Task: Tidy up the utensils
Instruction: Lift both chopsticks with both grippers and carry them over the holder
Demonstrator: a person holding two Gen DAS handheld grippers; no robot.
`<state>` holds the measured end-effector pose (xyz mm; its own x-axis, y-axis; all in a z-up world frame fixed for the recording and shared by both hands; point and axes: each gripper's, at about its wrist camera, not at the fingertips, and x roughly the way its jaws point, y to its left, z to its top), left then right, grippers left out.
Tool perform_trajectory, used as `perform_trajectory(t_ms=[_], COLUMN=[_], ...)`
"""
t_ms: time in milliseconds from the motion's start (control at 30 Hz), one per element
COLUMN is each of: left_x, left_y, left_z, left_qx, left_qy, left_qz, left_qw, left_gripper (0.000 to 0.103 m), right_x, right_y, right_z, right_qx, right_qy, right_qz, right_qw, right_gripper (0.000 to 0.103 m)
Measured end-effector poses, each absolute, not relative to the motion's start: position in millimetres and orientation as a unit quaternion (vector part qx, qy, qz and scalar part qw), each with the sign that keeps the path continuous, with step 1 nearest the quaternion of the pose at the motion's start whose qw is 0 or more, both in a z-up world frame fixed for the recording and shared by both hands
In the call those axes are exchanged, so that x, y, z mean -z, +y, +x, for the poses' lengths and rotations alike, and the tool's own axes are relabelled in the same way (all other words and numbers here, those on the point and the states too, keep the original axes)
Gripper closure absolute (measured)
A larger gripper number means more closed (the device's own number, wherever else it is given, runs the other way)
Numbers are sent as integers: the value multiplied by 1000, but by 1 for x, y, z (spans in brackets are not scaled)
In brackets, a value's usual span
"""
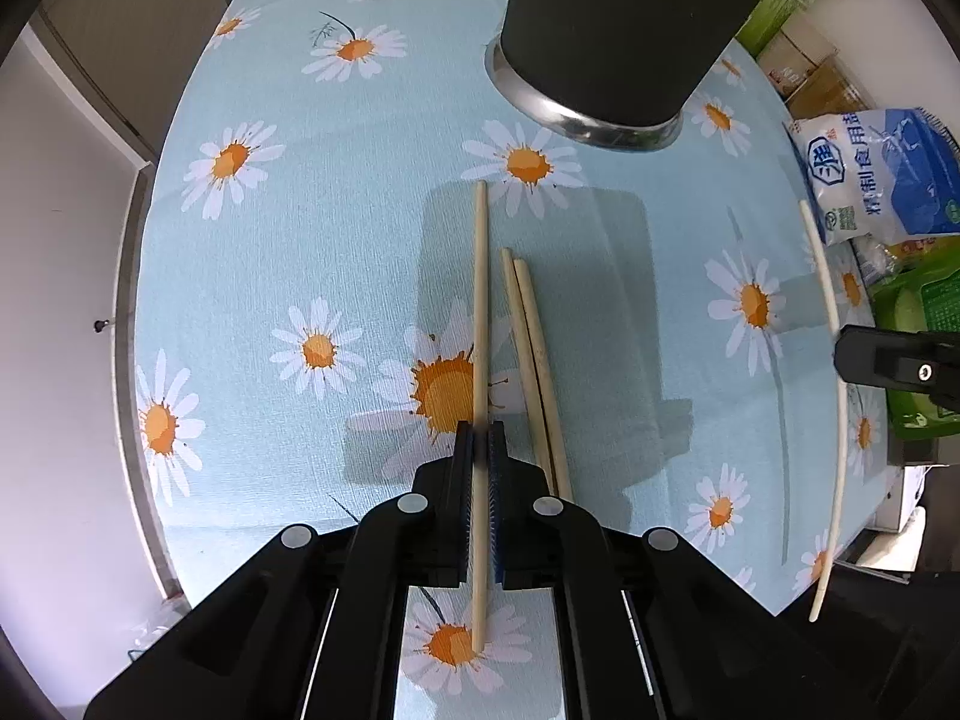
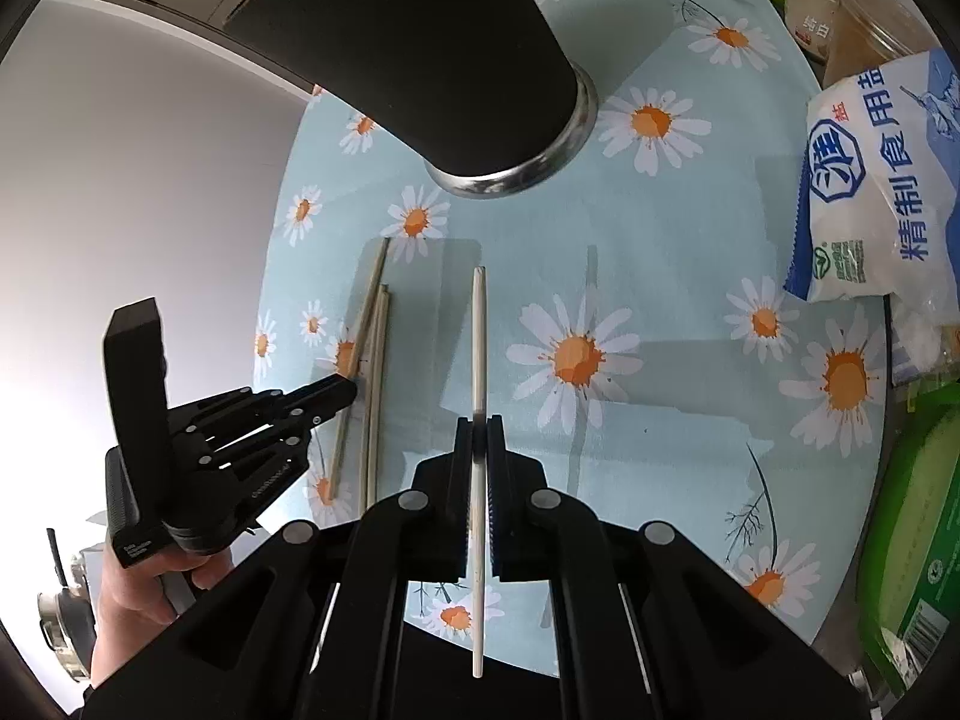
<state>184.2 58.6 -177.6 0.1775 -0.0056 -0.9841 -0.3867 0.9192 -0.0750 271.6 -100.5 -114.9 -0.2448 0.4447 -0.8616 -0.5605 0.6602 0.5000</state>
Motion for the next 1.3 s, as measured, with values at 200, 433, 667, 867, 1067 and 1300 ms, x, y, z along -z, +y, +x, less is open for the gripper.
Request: perform_trajectory(t_ms=[200, 433, 667, 867, 1067, 1300], left_x=[178, 177, 161, 131, 103, 64], left_y=[64, 77, 90, 92, 101, 106], left_z=[182, 165, 152, 143, 142, 151], left_qx=[-129, -117, -104, -80, -41, -4], left_qy=[620, 613, 589, 557, 523, 474], left_qz=[-180, -187, -198, -201, -210, -201], left_qw=[753, 758, 777, 802, 825, 857], left_gripper=[99, 99, 99, 99, 99, 99], right_x=[111, 106, 101, 92, 80, 48], right_y=[-102, -94, -79, -66, -54, -54], right_z=[273, 269, 266, 254, 245, 242], right_qx=[-415, -413, -406, -417, -435, -458], right_qy=[671, 663, 651, 624, 602, 542], right_qz=[-40, -46, -47, -50, -25, 9], right_qw=[613, 623, 640, 659, 668, 704], right_gripper=[98, 98, 98, 98, 98, 98])
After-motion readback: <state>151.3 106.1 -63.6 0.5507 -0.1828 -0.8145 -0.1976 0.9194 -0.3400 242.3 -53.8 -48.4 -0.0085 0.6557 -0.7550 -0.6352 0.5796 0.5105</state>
